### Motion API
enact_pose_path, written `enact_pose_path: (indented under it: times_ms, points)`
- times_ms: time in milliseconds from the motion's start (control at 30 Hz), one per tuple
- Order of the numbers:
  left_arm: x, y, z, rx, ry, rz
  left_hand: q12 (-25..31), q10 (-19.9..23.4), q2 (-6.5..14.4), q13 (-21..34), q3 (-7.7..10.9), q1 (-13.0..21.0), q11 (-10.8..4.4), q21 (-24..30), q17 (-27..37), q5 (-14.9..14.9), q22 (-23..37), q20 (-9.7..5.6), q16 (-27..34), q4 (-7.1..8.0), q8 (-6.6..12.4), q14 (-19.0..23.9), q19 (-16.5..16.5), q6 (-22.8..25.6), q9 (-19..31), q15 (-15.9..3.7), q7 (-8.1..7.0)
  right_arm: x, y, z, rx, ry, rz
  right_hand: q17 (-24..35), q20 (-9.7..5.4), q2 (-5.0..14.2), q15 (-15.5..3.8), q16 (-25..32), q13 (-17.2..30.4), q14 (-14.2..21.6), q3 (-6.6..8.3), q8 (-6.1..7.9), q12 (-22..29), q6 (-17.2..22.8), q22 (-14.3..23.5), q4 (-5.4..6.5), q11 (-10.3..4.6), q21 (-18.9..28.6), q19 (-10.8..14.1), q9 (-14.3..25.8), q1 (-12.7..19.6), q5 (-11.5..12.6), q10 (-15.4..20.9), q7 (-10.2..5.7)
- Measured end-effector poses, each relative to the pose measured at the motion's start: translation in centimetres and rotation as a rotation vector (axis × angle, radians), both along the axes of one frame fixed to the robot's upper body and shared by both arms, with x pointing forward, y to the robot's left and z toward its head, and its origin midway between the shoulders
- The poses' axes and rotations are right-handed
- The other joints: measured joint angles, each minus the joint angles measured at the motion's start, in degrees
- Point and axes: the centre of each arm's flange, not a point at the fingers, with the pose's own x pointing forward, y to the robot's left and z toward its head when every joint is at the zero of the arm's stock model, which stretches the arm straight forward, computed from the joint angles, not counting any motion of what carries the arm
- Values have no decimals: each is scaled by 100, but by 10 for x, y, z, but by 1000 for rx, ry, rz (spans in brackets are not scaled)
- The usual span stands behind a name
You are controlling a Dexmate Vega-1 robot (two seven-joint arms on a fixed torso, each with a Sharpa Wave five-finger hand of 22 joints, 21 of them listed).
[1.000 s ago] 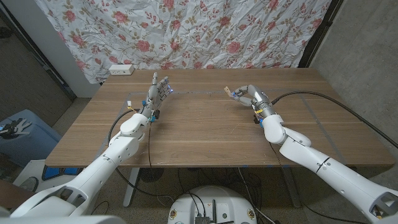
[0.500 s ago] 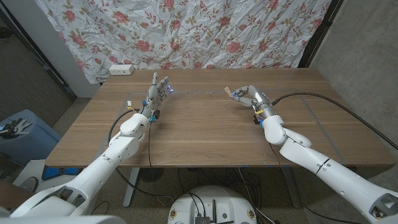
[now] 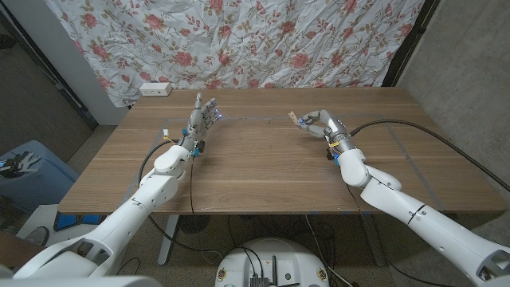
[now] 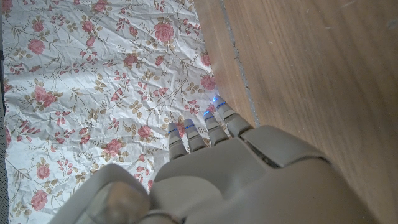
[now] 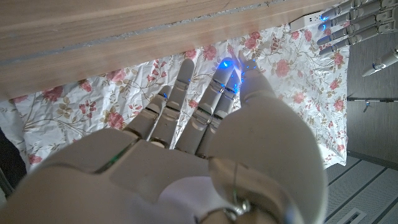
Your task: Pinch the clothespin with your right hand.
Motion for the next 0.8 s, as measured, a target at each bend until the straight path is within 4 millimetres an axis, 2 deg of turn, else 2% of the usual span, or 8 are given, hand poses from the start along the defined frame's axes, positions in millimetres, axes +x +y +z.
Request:
enact_pose_path:
  times_ms: [300, 500, 800]
  points:
    - [0, 0, 0, 0, 0, 0, 0, 0, 0, 0, 0, 0, 0, 0, 0, 0, 0, 0, 0, 0, 0, 0, 0, 0, 0, 0, 0, -2, -3, 0, -4, 2, 7, -26, 41, 1, 13, -102, -12, -18, -24, -23, -50, -2, -1, 23, -23, 0, 41, 0, -1, 0, -82, -2]
    - [0, 0, 0, 0, 0, 0, 0, 0, 0, 0, 0, 0, 0, 0, 0, 0, 0, 0, 0, 0, 0, 0, 0, 0, 0, 0, 0, -3, -4, 0, -4, 3, 8, -23, 42, 3, 20, -149, -75, -66, -24, -31, -113, -62, -1, 23, -33, 0, 41, -1, -2, 0, -134, -63]
    - [0, 0, 0, 0, 0, 0, 0, 0, 0, 0, 0, 0, 0, 0, 0, 0, 0, 0, 0, 0, 0, 0, 0, 0, 0, 0, 0, -6, -7, -1, 2, 3, 6, 9, 63, 63, 16, -157, -126, -126, -24, -142, -201, -166, -1, 23, -43, 0, 59, -2, 56, -40, -185, -166]
